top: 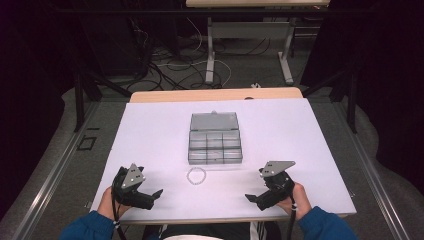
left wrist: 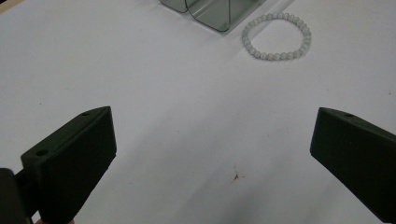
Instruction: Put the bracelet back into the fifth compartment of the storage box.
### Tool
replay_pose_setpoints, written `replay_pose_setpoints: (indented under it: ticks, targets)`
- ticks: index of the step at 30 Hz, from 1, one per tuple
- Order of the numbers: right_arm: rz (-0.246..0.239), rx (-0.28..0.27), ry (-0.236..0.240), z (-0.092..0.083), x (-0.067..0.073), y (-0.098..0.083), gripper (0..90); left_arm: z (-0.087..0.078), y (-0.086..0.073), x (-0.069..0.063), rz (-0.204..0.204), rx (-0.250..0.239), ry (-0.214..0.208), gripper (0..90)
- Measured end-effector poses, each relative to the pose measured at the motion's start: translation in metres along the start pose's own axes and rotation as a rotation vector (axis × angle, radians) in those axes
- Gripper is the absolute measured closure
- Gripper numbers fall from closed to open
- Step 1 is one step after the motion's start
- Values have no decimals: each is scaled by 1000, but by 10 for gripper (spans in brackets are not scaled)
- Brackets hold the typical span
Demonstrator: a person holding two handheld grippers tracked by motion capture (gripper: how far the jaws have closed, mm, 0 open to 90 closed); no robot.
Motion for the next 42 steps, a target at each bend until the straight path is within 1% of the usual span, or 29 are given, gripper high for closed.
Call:
replay_pose_setpoints:
  ticks: [1,2,4,5,7,11,12,13,15,16,17,19,20,21,22,25,27,29,31,32,33,34,35,37,41,42]
  targets:
    - [3,5,2,1,1,1,3,0,0,1,7,3,4,2]
    - [9,1,3,3,2,2,3,1,0,0,-3,2,-4,1]
    - [1,2,9,6,3,5,3,1,0,-1,-3,3,-6,1]
    - [-15,-3,4,8,5,8,4,1,0,-1,-3,3,-6,1]
    - [-9,-5,5,9,7,10,4,1,0,-1,-7,3,-7,1]
    - [-19,4,21,14,10,15,4,1,0,0,-5,2,-11,1]
    - [-13,-2,15,16,10,16,4,1,0,0,-5,3,-11,1]
    - [-29,8,25,18,11,19,3,1,0,0,-5,2,-11,1]
    - [-22,5,29,20,13,21,1,1,0,-1,-5,3,-11,1]
    - [-29,10,32,21,13,22,0,1,0,-1,-4,4,-10,1]
    - [-15,2,34,23,15,23,0,1,0,-1,-4,4,-11,1]
    - [-19,9,37,23,16,24,0,2,0,0,-2,5,-6,1]
    - [-23,11,46,24,16,25,0,1,0,0,0,9,-8,1]
    - [-35,6,52,26,17,27,0,1,0,0,1,9,-9,1]
    - [-27,-4,47,27,18,29,0,1,0,0,1,9,-7,1]
    - [-27,3,54,29,20,31,0,1,0,-1,-1,7,-9,1]
    - [-37,10,67,32,22,33,0,1,-1,-1,-1,6,-8,1]
    - [-42,9,66,34,25,36,0,1,0,-1,2,14,-6,1]
    - [-57,11,76,37,27,38,0,1,-1,-1,1,10,-8,1]
    - [-57,3,70,39,28,39,0,2,0,-1,-2,4,-9,1]
    - [-67,1,77,41,29,41,0,1,-1,0,-2,6,-10,1]
    - [-63,7,82,41,30,42,0,1,-1,0,-2,8,-12,1]
    - [-70,9,91,42,31,43,0,1,-1,0,-1,9,-12,1]
    - [-63,-3,81,46,32,46,0,1,-1,0,-1,8,-11,0]
    - [-74,5,95,50,37,51,0,1,-1,0,1,7,-9,0]
    - [-75,-5,90,52,38,53,0,1,-1,0,1,9,-10,0]
Point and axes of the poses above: each handheld gripper's, and its own axes: z roughly forward along the jaws, y roughly out of its top, x roughly to its left, the point moved 4 cm from there along z, roughly forward along the jaws, and after that the axes turned 7 degrees about x, right-handed, at the moved point
